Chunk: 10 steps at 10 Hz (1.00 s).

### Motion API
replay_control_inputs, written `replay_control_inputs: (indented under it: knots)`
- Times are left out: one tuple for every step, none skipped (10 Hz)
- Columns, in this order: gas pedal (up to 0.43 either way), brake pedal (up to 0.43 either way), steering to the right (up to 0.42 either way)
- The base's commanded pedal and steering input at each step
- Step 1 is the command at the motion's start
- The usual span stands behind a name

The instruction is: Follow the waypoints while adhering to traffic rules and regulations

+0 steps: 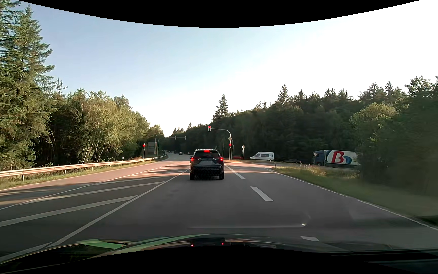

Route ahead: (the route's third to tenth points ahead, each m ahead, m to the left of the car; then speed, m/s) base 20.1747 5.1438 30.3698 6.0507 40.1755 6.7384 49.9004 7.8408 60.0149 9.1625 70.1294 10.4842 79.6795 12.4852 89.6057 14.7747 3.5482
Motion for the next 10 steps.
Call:
replay_control_inputs:
  knots:
    - [0.000, 0.207, -0.008]
    - [0.000, 0.207, -0.008]
    - [0.000, 0.207, -0.008]
    - [0.000, 0.213, -0.008]
    - [0.000, 0.207, -0.008]
    - [0.000, 0.207, -0.008]
    - [0.000, 0.207, -0.008]
    - [0.000, 0.207, -0.008]
    - [0.000, 0.213, -0.009]
    - [0.000, 0.201, -0.009]
